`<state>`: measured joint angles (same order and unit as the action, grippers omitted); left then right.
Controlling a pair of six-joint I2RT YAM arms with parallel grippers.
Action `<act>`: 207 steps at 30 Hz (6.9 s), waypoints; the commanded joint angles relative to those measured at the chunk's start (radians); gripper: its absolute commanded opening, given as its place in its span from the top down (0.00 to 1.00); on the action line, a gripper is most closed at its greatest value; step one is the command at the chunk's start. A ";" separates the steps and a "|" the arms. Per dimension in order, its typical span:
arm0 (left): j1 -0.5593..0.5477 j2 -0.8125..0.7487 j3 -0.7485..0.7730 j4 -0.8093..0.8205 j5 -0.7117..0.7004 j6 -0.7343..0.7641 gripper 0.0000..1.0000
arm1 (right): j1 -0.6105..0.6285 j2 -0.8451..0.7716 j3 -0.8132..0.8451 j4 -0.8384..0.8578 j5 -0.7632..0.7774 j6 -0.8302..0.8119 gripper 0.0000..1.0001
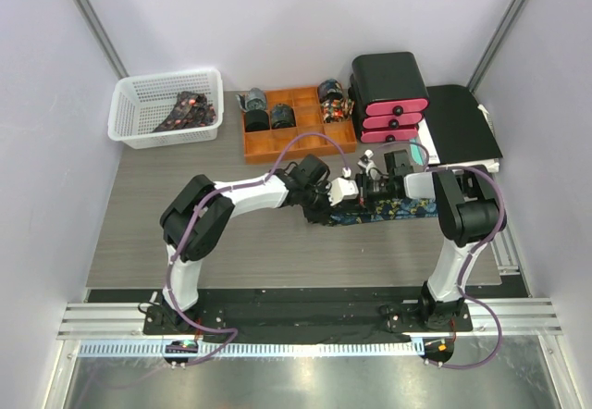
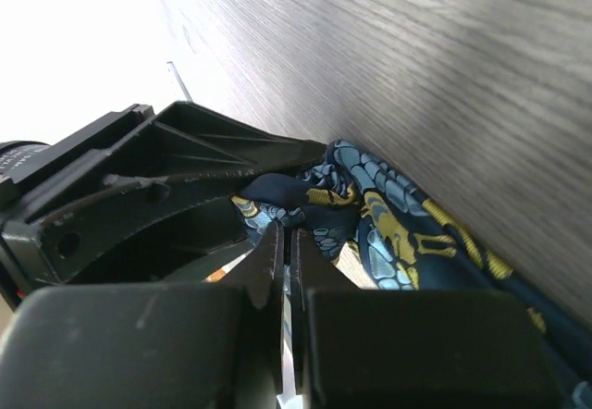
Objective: Roll the ties
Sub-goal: Roll the tie at the center of the board.
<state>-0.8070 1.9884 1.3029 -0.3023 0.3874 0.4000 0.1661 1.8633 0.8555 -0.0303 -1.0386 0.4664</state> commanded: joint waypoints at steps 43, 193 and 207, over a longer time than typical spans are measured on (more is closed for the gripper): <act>0.023 -0.014 -0.185 0.070 0.024 0.042 0.83 | -0.096 0.019 0.132 -0.370 0.083 -0.281 0.66; -0.020 0.021 -0.048 -0.169 -0.031 0.010 0.85 | -0.145 -0.043 0.089 -0.281 0.067 -0.183 0.69; -0.015 -0.106 -0.155 0.060 -0.183 -0.135 0.88 | -0.135 0.142 0.071 -0.434 0.258 -0.298 0.76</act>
<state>-0.8318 1.9095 1.1931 -0.2428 0.3382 0.3206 0.0242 1.9480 0.9432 -0.4236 -0.9691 0.2237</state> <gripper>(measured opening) 0.335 0.238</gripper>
